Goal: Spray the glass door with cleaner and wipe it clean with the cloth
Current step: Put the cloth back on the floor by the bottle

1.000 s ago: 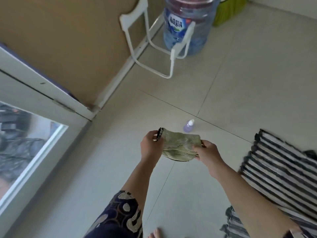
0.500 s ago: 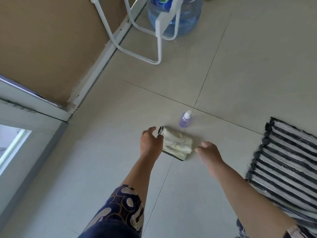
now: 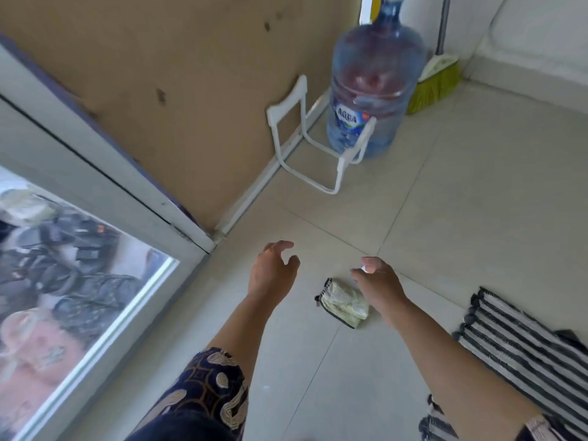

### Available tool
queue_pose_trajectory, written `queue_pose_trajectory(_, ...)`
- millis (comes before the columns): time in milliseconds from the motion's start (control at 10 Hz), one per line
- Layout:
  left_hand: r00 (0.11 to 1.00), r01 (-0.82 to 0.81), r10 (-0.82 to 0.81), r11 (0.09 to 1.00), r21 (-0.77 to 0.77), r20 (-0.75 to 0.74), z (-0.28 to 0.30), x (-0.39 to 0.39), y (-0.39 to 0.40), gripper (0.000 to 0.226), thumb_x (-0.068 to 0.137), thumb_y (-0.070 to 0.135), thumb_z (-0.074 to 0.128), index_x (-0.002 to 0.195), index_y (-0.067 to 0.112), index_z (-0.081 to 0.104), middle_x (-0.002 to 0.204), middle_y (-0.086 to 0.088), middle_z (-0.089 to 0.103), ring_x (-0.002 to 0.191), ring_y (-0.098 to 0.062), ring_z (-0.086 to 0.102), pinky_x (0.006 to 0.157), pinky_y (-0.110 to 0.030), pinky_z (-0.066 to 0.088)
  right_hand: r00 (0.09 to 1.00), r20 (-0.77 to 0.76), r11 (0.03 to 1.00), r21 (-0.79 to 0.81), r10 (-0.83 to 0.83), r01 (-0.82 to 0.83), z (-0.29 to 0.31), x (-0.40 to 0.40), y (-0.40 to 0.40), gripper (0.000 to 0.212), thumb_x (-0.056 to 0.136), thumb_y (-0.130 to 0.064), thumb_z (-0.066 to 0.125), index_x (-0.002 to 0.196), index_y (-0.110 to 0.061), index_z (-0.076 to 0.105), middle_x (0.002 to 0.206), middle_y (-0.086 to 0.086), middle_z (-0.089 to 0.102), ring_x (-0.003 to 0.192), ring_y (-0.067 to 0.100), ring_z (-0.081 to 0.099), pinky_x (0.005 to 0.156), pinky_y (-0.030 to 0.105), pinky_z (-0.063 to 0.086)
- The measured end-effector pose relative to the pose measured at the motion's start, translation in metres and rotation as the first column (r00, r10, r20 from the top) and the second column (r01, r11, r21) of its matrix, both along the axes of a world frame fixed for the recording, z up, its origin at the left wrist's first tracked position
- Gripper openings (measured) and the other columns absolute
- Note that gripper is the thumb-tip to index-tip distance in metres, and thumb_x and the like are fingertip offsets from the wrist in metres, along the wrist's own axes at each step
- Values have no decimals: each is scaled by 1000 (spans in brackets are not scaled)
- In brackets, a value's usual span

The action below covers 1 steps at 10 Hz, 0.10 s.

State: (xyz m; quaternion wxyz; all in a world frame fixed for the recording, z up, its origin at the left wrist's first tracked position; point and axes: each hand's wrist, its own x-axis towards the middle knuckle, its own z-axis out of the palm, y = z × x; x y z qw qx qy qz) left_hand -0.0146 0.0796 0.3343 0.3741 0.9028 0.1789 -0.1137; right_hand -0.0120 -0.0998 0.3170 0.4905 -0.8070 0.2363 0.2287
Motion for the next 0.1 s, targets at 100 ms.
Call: queue_pose_trajectory(100, 995, 4, -8, 999, 48, 102, 79, -7, 23, 33, 86, 18, 53, 118, 18, 58, 127, -5, 55, 108, -23, 56, 90, -34, 44, 990, 92, 994, -22, 105, -103, 77, 4, 25, 44, 86, -19, 52, 129, -14, 45, 135, 9, 47, 114, 25, 50, 79, 25, 38)
